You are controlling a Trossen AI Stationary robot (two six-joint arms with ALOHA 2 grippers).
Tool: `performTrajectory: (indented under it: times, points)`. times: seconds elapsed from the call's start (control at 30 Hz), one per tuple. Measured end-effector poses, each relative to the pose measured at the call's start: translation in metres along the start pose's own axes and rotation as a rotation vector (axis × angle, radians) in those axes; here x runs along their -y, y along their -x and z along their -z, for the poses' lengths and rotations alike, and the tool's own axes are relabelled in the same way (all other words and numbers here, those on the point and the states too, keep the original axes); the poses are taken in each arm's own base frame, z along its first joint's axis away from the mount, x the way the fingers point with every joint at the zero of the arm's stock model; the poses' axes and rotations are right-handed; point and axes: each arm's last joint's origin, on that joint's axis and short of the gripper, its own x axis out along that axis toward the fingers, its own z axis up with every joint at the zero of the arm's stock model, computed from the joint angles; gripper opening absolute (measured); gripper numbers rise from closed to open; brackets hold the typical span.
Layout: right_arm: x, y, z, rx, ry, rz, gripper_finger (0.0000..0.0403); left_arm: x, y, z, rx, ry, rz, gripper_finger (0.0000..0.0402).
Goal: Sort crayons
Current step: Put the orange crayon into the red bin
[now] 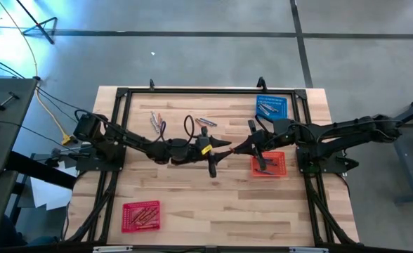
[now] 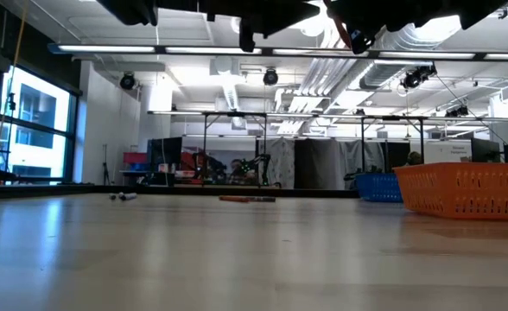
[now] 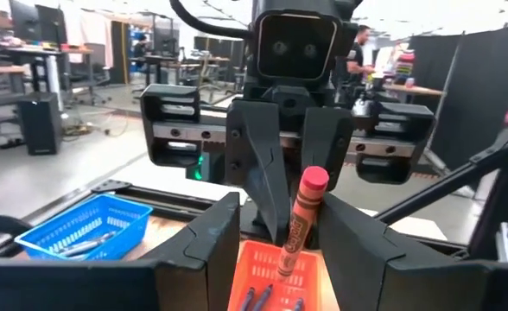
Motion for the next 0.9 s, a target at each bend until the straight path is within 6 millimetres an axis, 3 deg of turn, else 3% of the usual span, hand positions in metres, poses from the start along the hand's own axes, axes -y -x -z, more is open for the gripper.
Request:
performTrajectory:
  times: [0.6, 0.9]
  points:
    - [0.0008, 0.0001, -0.0013, 0.014, 0.009, 0.002, 0.0004, -0.0043, -0.0022, -0.0007, 0.000, 0.007, 0.061, 0.0141]
    - [0.0009, 0.0001, -0.0013, 0.013, -0.002, 0.003, 0.0004, -0.0042, -0.0022, -0.0009, 0.003, -0.018, 0.063, 0.0086]
